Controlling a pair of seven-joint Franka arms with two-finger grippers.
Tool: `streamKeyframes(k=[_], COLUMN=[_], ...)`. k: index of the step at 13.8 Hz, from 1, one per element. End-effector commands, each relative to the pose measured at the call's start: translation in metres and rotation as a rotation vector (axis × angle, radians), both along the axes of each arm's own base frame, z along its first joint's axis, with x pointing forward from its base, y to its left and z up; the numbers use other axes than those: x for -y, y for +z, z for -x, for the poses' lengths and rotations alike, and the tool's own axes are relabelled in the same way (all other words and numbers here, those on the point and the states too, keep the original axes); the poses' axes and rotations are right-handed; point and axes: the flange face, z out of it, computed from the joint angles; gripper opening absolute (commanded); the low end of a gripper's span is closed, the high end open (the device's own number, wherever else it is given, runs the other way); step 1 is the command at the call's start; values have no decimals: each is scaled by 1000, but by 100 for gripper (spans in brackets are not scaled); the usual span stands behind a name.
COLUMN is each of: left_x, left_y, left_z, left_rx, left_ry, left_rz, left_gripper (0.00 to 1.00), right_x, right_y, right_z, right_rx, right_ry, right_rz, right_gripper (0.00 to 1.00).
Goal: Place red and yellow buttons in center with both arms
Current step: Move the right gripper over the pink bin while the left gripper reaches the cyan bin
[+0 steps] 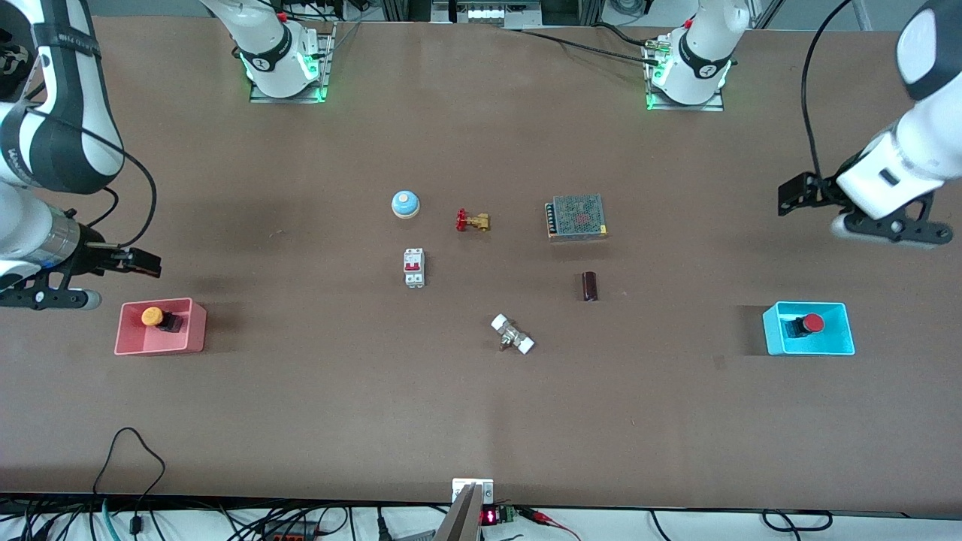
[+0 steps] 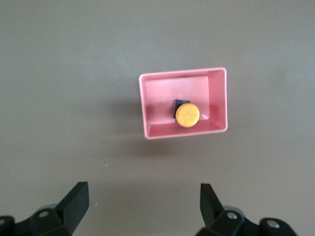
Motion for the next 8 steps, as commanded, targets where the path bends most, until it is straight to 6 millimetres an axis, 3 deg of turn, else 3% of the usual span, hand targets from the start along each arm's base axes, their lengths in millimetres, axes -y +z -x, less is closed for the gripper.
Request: streamKeyframes(k=[1,5,7,8], left_x=[-38,-109,-128,-128], left_y=[-44,-121,-141,-155], left_z=[-37,-87,-103,-104], left_rx=[-4,27,16,5], left_ry=[14,0,-19,-9], left_rz=[-47,-71,-58,-55], left_gripper=[100,100,100,100], right_x=[17,41,49,51], right_y=[-23,-72,-92,-100], right_z=[-11,-16,-13,-12], right_rx=[39,104,148,158], right_ry=[69,139,176,183], right_rz=[4,9,18,19], right_gripper=[100,100,100,100])
